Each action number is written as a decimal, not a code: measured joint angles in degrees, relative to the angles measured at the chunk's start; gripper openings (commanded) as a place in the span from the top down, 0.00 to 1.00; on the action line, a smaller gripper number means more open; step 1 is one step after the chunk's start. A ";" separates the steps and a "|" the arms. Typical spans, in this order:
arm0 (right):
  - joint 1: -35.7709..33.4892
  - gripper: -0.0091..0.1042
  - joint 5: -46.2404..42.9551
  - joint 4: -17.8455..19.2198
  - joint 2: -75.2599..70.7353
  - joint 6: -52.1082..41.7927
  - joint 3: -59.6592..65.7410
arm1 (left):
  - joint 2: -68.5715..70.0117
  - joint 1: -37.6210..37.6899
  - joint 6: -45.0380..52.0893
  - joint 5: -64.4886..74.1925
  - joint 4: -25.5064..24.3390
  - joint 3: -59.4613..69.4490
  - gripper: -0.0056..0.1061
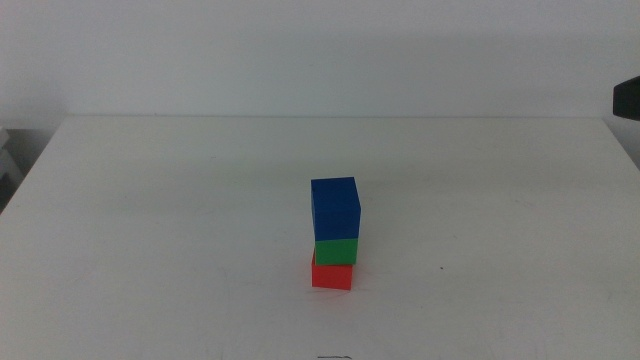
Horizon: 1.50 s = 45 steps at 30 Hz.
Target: Stack red cubes first, then green, then blue cubes in a specific spot.
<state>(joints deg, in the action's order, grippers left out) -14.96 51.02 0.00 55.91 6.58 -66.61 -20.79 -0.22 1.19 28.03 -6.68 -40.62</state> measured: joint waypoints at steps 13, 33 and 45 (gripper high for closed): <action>0.00 0.09 -27.64 8.51 -12.01 0.00 23.37 | 7.78 0.00 0.00 -4.33 8.90 15.97 0.12; 16.62 0.09 -35.44 7.81 -56.43 0.00 67.85 | 21.52 0.00 0.00 -11.55 10.61 38.80 0.12; 16.62 0.09 -35.67 7.76 -56.43 0.00 68.25 | 21.52 0.00 0.00 -15.47 10.61 42.30 0.12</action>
